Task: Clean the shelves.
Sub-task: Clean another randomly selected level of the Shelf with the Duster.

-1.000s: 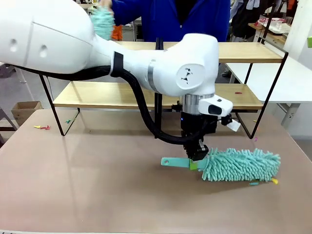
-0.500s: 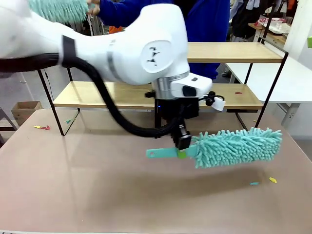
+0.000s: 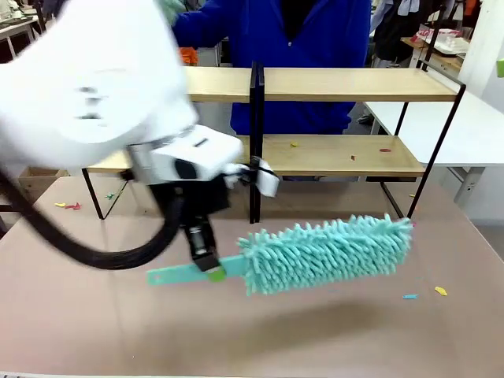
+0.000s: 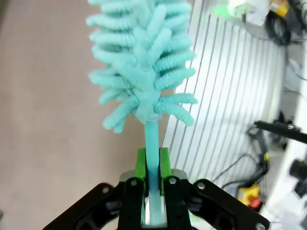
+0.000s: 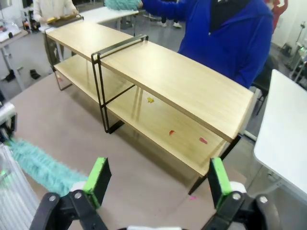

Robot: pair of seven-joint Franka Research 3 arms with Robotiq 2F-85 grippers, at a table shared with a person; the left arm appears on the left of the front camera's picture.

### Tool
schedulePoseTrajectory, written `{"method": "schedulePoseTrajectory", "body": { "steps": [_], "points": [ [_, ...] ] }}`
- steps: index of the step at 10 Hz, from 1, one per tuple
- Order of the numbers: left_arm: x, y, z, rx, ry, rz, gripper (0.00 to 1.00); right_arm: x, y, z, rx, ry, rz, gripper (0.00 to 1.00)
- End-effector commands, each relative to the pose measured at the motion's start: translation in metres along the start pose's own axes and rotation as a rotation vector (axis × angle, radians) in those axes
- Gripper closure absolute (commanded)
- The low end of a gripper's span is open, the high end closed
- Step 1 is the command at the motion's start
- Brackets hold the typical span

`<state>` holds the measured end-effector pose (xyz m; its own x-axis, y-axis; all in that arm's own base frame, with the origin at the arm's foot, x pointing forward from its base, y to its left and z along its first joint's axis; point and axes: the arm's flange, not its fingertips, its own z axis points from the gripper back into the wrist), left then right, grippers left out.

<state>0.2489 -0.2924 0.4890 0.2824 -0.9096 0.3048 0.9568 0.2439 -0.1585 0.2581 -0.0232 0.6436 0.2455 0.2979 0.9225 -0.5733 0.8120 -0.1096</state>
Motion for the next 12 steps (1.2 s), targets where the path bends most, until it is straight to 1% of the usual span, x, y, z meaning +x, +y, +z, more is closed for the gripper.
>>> {"method": "schedulePoseTrajectory", "body": {
  "steps": [1, 3, 4, 5, 6, 10, 11, 12],
  "points": [
    [-0.081, -0.019, 0.043, 0.124, -0.215, 0.211, 0.87, 0.000, 0.000, 0.000, -0.001, -0.001, 0.004, 0.00],
    [-0.143, -0.016, 0.081, 0.168, -0.302, 0.331, 0.87, 0.000, 0.000, 0.000, -0.001, -0.001, 0.004, 0.00],
    [-0.173, -0.013, 0.100, 0.180, -0.351, 0.370, 0.87, 0.000, 0.000, 0.000, -0.001, -0.001, 0.004, 0.00],
    [-0.194, -0.005, 0.115, 0.184, -0.377, 0.509, 0.87, 0.000, 0.000, 0.000, -0.001, -0.001, 0.004, 0.00],
    [-0.116, 0.003, 0.128, 0.140, -0.336, 0.338, 0.87, 0.000, 0.000, 0.000, -0.001, -0.001, 0.004, 0.00],
    [-0.116, 0.003, 0.128, 0.140, -0.336, 0.338, 0.87, 0.000, 0.000, 0.000, -0.001, -0.001, 0.004, 0.00],
    [-0.119, -0.002, 0.128, 0.143, -0.313, 0.350, 0.87, 0.000, 0.000, 0.000, -0.001, -0.001, 0.004, 0.00],
    [-0.119, -0.004, 0.146, 0.104, -0.264, 0.171, 0.87, 0.000, 0.000, 0.000, -0.001, -0.001, 0.004, 0.00]
  ]
}}
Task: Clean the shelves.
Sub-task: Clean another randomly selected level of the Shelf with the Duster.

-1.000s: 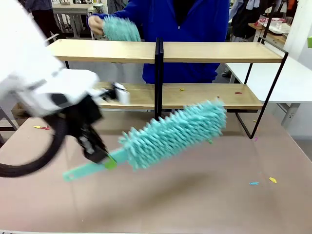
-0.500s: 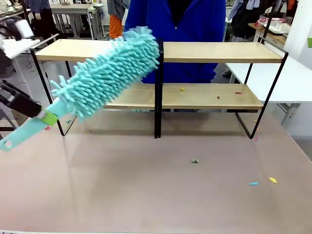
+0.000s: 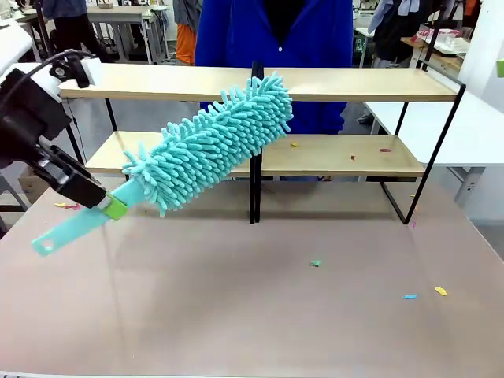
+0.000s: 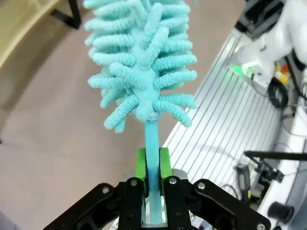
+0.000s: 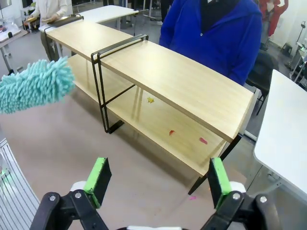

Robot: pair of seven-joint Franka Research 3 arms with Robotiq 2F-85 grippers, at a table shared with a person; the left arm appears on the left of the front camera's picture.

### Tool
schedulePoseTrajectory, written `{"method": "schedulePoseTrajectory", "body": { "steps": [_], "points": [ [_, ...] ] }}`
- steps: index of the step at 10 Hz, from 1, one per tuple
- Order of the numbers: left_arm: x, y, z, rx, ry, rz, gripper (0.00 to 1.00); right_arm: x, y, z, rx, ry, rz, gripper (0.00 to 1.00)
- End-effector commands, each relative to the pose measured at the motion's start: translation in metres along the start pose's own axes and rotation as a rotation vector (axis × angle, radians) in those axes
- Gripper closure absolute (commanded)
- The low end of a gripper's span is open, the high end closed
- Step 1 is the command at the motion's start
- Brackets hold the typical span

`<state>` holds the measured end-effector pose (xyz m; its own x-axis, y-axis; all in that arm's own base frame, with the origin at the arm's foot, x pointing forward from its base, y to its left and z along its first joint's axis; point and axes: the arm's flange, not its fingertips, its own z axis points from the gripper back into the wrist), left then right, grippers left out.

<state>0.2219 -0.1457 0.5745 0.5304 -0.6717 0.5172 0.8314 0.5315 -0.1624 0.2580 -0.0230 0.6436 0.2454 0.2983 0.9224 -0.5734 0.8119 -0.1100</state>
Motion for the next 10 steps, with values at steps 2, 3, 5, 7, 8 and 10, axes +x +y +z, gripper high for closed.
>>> {"method": "schedulePoseTrajectory", "body": {
  "steps": [2, 3, 5, 7, 8, 10],
  "points": [
    [-0.012, 0.038, 0.077, -0.047, 0.107, -0.228, 0.87, 0.000, 0.000, 0.000, -0.001, -0.001, 0.004, 0.00],
    [-0.023, 0.062, 0.109, -0.048, 0.110, -0.259, 0.87, 0.000, 0.000, 0.000, -0.001, -0.001, 0.004, 0.00],
    [-0.050, 0.099, 0.168, -0.006, 0.018, -0.222, 0.87, 0.000, 0.000, 0.000, -0.001, -0.001, 0.004, 0.00],
    [-0.071, 0.135, 0.222, 0.003, -0.100, -0.150, 0.87, 0.000, 0.000, 0.000, -0.001, -0.001, 0.004, 0.00],
    [-0.078, 0.142, 0.228, -0.011, -0.104, -0.145, 0.87, 0.000, 0.000, 0.000, -0.001, -0.001, 0.004, 0.00],
    [-0.089, 0.138, 0.230, 0.030, -0.082, -0.137, 0.87, 0.000, 0.000, 0.000, -0.001, -0.001, 0.004, 0.00]
  ]
}}
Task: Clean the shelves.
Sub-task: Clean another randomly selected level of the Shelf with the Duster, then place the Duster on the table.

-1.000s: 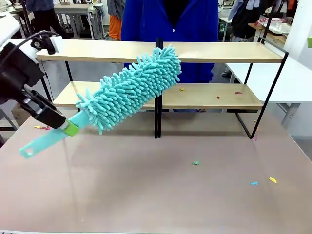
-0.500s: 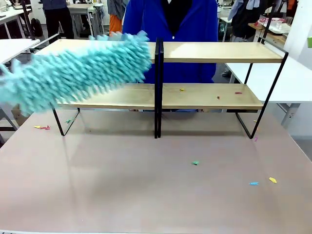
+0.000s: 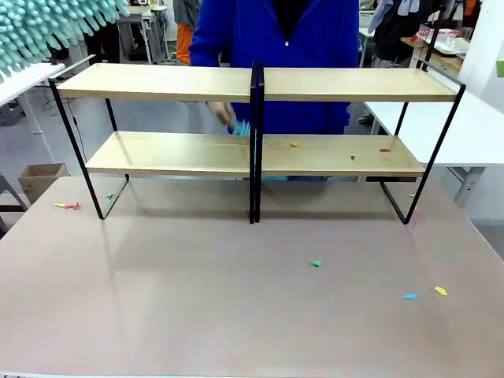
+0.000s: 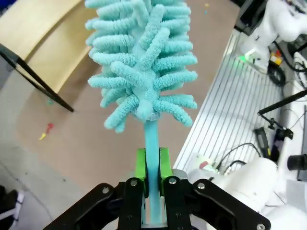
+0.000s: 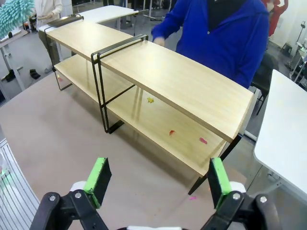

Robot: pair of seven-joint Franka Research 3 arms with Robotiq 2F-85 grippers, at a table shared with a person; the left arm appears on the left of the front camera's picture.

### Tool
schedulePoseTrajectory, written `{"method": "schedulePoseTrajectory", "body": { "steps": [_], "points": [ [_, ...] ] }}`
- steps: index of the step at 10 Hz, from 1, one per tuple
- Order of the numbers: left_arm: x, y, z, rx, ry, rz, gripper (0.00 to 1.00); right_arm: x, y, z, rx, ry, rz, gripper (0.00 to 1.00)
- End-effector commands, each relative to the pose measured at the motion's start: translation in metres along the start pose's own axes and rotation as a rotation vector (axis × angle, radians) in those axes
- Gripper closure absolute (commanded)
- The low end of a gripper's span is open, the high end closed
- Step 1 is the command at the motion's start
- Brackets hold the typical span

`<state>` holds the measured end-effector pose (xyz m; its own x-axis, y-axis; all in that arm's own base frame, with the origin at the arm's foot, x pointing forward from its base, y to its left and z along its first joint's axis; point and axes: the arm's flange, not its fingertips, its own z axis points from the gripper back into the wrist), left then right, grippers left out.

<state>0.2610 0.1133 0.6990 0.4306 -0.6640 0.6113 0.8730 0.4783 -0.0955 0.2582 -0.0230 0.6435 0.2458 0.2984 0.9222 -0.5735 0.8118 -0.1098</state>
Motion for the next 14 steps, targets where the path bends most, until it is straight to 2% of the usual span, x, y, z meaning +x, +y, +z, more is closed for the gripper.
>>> {"method": "schedulePoseTrajectory", "body": {
  "steps": [1, 14],
  "points": [
    [0.0006, -0.0124, -0.0013, 0.009, 0.019, -0.044, 0.87, 0.0004, -0.0004, 0.0007, -0.001, -0.002, 0.004, 0.00],
    [0.0006, -0.0107, -0.0007, 0.019, 0.031, -0.024, 0.87, 0.0000, 0.0000, 0.0001, 0.000, 0.000, 0.000, 0.00]
  ]
}}
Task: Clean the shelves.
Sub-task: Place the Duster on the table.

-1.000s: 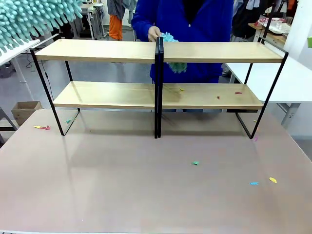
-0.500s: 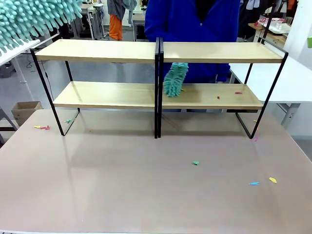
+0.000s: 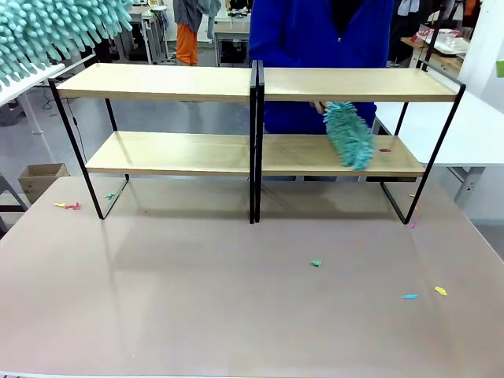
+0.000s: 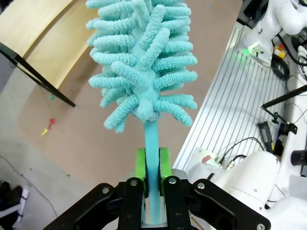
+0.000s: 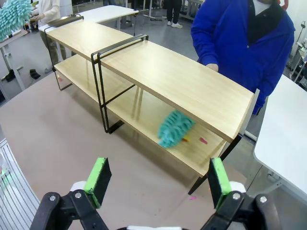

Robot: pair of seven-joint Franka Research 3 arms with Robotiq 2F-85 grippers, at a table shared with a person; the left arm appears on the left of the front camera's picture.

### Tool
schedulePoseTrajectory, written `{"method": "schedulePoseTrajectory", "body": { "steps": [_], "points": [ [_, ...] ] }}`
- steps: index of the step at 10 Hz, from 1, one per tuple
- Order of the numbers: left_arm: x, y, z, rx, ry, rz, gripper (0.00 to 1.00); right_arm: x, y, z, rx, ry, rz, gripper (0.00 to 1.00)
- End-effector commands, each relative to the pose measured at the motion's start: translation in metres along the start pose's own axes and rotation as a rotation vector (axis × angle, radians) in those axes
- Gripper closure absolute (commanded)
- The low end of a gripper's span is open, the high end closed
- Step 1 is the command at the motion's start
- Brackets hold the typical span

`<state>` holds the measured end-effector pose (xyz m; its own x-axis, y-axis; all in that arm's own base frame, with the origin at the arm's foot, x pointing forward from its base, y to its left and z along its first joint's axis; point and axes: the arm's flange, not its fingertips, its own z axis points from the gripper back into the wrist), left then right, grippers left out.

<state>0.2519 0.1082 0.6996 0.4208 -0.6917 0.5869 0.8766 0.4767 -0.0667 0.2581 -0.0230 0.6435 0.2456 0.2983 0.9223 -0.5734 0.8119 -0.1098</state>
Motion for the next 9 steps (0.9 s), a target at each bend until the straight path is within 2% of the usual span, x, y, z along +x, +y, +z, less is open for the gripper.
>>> {"method": "schedulePoseTrajectory", "body": {
  "steps": [1, 3, 5, 6, 7, 8, 9],
  "points": [
    [-0.007, -0.001, -0.012, -0.075, 0.040, -0.048, 0.87, -0.008, 0.007, -0.017, 0.083, 0.068, 0.012, 0.00],
    [-0.024, 0.008, -0.032, -0.133, 0.083, -0.056, 0.87, -0.029, 0.024, -0.046, 0.174, 0.127, -0.036, 0.00],
    [-0.037, 0.028, -0.081, -0.221, 0.111, -0.082, 0.87, -0.056, 0.035, -0.070, 0.246, 0.207, -0.129, 0.00],
    [-0.037, 0.036, -0.098, -0.327, 0.093, -0.111, 0.87, -0.071, 0.037, -0.081, 0.254, 0.245, -0.152, 0.00],
    [-0.037, 0.047, -0.117, -0.293, 0.117, -0.036, 0.87, -0.085, 0.036, -0.091, 0.266, 0.293, -0.195, 0.00],
    [-0.037, 0.058, -0.139, -0.335, 0.181, -0.007, 0.87, -0.100, 0.034, -0.098, 0.299, 0.365, -0.275, 0.00],
    [-0.041, 0.071, -0.169, -0.369, 0.289, 0.013, 0.87, -0.124, 0.029, -0.108, 0.300, 0.466, -0.391, 0.00]
  ]
}}
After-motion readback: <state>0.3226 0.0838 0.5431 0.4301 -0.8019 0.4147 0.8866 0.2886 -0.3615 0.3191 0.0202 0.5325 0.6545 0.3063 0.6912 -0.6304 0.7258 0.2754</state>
